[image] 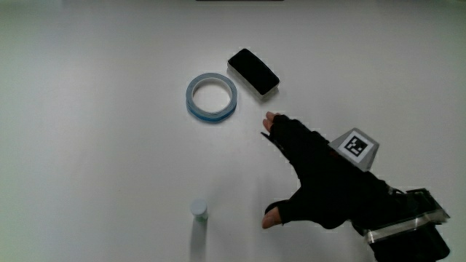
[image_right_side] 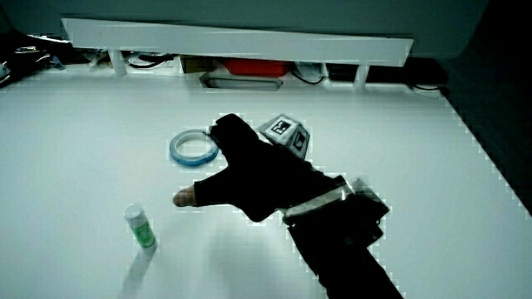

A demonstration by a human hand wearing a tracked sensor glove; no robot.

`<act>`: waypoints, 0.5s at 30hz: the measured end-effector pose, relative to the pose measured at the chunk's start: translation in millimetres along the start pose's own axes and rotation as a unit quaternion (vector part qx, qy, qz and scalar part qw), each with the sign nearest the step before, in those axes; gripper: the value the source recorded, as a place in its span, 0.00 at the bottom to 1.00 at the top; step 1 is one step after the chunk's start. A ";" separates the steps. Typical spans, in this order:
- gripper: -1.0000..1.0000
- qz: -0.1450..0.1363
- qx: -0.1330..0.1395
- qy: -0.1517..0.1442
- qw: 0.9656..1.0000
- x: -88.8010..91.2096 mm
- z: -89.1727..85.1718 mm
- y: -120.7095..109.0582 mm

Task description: Pick glue stick

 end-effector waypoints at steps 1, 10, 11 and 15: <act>0.50 0.004 -0.003 0.011 1.000 0.7 -2.9 1.9; 0.50 -0.016 -0.043 0.059 0.997 3.3 -29.6 17.6; 0.50 -0.008 -0.045 0.073 0.996 3.4 -33.9 20.2; 0.50 -0.015 -0.066 0.075 0.995 5.9 -48.6 30.1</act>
